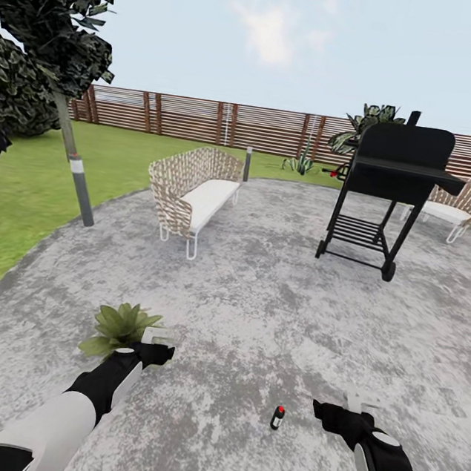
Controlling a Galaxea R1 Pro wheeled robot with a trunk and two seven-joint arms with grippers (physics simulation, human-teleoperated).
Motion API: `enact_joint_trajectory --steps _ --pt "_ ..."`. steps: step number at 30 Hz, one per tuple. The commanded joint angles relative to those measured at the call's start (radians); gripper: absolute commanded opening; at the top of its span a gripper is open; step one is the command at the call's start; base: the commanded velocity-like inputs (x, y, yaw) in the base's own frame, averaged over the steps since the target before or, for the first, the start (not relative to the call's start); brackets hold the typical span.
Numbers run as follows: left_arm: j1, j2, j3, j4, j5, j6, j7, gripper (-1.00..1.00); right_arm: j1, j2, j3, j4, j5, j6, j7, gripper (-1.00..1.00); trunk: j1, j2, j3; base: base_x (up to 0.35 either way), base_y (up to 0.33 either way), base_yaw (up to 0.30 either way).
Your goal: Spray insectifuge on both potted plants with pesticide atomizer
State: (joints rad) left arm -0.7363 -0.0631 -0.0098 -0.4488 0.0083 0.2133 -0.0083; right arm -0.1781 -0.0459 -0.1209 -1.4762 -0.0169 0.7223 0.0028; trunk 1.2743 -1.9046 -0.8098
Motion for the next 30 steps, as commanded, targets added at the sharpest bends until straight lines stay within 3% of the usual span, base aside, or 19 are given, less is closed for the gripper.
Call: enact_joint_trajectory --steps 1,11,18,30 --pt "0.000 0.000 -0.001 -0.002 0.001 0.006 -0.001 1.00 -0.001 0.000 0.000 -0.001 -0.002 0.005 0.000 1.00 0.000 0.000 -0.001 0.000 0.000 -0.262" --pt "0.000 0.000 -0.001 -0.002 0.001 0.006 -0.001 1.00 -0.001 0.000 0.000 -0.001 -0.002 0.005 0.000 1.00 0.000 0.000 -0.001 0.000 0.083 -0.231" --pt "0.000 -0.001 -0.001 -0.002 0.001 0.006 -0.001 1.00 -0.001 -0.001 -0.002 -0.001 -0.002 0.005 0.000 1.00 0.000 0.000 -0.001 0.000 0.274 -0.055" --pt "0.000 -0.001 -0.002 -0.002 0.001 0.006 -0.001 1.00 -0.001 -0.002 -0.002 -0.001 -0.002 0.005 0.000 1.00 0.000 0.000 -0.001 0.000 0.304 -0.244"
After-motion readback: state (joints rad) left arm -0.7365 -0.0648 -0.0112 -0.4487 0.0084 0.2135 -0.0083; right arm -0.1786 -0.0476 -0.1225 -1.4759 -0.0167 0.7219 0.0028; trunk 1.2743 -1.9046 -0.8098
